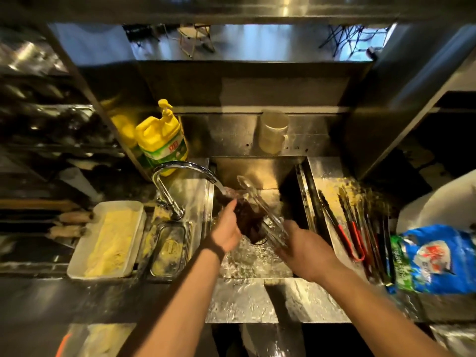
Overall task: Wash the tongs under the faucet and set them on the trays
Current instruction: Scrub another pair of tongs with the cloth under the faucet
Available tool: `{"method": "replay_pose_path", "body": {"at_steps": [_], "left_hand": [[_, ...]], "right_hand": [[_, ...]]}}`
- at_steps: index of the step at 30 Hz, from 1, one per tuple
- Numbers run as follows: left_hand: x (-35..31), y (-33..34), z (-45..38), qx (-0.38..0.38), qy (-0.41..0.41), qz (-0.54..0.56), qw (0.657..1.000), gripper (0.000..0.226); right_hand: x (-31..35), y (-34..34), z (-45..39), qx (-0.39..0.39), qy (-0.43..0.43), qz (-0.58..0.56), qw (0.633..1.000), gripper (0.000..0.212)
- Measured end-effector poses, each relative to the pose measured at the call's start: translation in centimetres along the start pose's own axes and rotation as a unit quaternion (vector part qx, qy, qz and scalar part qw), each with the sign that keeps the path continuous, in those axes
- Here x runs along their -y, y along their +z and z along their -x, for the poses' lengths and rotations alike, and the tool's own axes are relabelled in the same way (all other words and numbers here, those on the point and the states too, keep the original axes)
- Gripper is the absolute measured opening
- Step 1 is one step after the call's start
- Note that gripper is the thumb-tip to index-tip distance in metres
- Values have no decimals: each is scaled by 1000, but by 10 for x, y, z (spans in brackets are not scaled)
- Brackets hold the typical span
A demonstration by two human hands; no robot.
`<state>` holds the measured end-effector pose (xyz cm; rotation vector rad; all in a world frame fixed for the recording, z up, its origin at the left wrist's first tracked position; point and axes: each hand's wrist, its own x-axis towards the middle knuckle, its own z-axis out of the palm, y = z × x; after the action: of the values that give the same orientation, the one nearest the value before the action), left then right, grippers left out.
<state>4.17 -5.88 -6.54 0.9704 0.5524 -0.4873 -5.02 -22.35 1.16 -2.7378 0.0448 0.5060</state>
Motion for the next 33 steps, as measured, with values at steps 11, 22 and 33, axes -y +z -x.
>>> {"method": "replay_pose_path", "body": {"at_steps": [11,22,33], "left_hand": [[-18,-15,-26,-121,-35,-57,990,22],[-25,18,-30,-109,-20,-13,994,20],[-18,11,-35,-159,-14,-18,987,21]], "right_hand": [[12,-8,-1,172,55,-255,950,17],[21,-10,-10,83,63,-184,977,10],[21,-8,-18,96,61,-176,978,17]]}}
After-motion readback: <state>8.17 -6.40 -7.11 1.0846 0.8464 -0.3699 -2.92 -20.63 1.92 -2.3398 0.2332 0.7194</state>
